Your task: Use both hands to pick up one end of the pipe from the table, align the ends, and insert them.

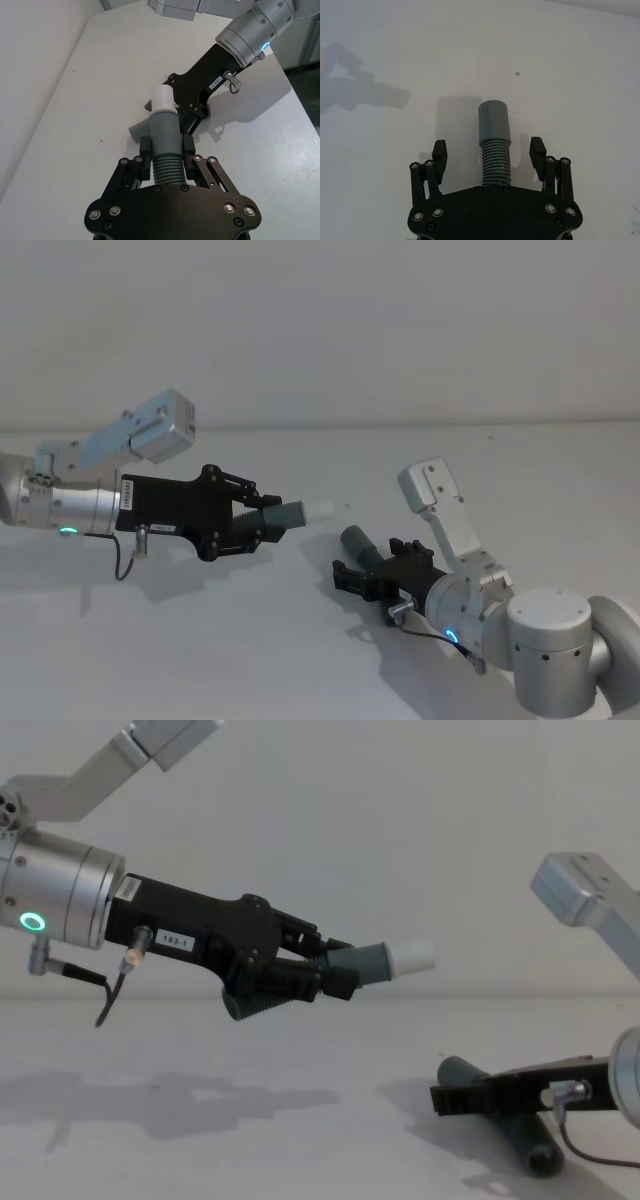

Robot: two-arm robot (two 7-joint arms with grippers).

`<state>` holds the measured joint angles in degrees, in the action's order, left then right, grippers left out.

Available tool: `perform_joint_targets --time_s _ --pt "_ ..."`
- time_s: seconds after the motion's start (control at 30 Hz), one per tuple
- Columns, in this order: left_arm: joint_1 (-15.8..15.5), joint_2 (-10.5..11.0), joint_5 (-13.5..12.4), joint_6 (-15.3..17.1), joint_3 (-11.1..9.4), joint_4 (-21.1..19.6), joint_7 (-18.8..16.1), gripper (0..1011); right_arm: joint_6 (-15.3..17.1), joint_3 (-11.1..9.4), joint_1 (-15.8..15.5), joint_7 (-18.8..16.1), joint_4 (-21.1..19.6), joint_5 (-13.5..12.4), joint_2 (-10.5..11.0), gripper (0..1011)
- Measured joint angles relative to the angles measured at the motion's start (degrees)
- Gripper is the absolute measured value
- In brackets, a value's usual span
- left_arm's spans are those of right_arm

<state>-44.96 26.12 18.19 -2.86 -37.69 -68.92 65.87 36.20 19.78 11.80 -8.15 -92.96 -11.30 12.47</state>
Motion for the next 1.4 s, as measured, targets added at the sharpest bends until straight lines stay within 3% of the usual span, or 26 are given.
perform_joint_targets --time_s 0.3,0.43,0.63,0.73,0.83,1.0,1.4 --pt "0.0 0.0 0.0 0.0 0.0 0.0 0.0 336 0.3 -0.1 0.1 -0.1 0.1 0.2 0.0 829" --pt "0.0 0.0 0.0 0.0 0.0 0.0 0.0 336 0.3 -0.1 0.1 -0.1 0.1 0.2 -0.1 664" --pt "0.0 0.0 0.0 0.0 0.0 0.0 0.0 336 0.4 -0.1 0.1 -0.2 0.1 0.2 -0.1 526" --pt "0.0 0.0 0.0 0.0 0.0 0.0 0.0 336 0.4 -0.1 0.1 -0.2 0.2 0.3 -0.1 377" --pt "0.0 0.0 0.0 0.0 0.0 0.0 0.0 336 0.4 -0.1 0.1 -0.2 0.2 0.3 -0.1 290" --pt "0.0 0.0 0.0 0.0 0.0 0.0 0.0 336 0.4 -0.1 0.1 -0.2 0.2 0.3 -0.1 229" --pt "0.0 0.0 0.0 0.0 0.0 0.0 0.0 336 0.4 -0.1 0.1 -0.4 0.2 0.4 0.0 216"
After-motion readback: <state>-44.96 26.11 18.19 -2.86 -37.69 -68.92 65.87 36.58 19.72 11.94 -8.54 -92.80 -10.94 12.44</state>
